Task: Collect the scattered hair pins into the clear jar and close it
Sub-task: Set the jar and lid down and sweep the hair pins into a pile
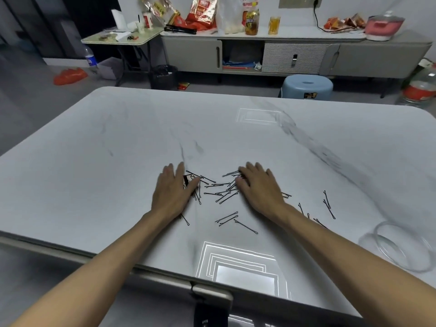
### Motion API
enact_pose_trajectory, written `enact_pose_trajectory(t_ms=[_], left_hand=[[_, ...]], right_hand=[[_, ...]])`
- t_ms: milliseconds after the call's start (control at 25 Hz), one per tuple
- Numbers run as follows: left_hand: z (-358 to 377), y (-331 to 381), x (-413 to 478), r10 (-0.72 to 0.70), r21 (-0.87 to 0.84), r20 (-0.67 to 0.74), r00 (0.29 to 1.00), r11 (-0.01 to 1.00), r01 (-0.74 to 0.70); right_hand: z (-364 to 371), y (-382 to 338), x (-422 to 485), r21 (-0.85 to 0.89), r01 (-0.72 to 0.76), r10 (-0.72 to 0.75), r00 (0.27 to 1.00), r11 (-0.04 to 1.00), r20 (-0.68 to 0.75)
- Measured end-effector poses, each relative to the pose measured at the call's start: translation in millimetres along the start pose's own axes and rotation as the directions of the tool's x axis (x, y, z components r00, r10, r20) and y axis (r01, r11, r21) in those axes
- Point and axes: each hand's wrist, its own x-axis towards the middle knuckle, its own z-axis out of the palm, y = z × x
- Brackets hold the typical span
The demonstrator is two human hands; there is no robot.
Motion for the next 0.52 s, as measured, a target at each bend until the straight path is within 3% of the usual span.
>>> enact_pose_trajectory(t_ms=[80, 120, 200, 240, 320, 400, 520], left_hand=[[9.7, 14.3, -9.2, 0.141, 0.005, 0.039, 0.989, 0.99, -0.141], [14.7, 22.4, -15.2, 0.209, 0.007, 0.056, 0.976, 0.978, -0.209], [21.7, 38.9, -26.4, 0.309, -0.045, 0.089, 0.947, 0.951, -0.306], [22.9, 46.5, -31.1, 0.34, -0.094, 0.098, 0.935, 0.939, -0.332], [22.6, 54.8, -37.9, 0.363, -0.171, 0.082, 0.928, 0.923, -0.345], [21.3, 53.4, -45.9, 0.314, -0.179, 0.006, 0.949, 0.934, -0.308], [23.4, 44.5, -60.1, 0.21, -0.102, -0.008, 0.978, 0.972, -0.21]], right_hand=[[-4.5, -1.5, -18.3, 0.071, 0.092, -0.093, 0.996, 0.993, 0.0], [-8.1, 2.6, -27.0, 0.063, 0.057, -0.053, 0.997, 0.996, -0.052], [-15.3, 20.5, -48.2, -0.071, -0.188, 0.17, 0.963, 0.98, -0.21], [-20.3, 31.7, -61.7, -0.102, -0.356, 0.322, 0.913, 0.929, -0.249], [-25.0, 46.5, -88.9, -0.013, -0.586, 0.572, 0.795, 0.81, -0.201], [-19.5, 49.6, -104.0, 0.004, -0.607, 0.6, 0.784, 0.794, -0.16], [-11.9, 32.4, -95.8, 0.004, -0.445, 0.44, 0.884, 0.895, -0.159]])
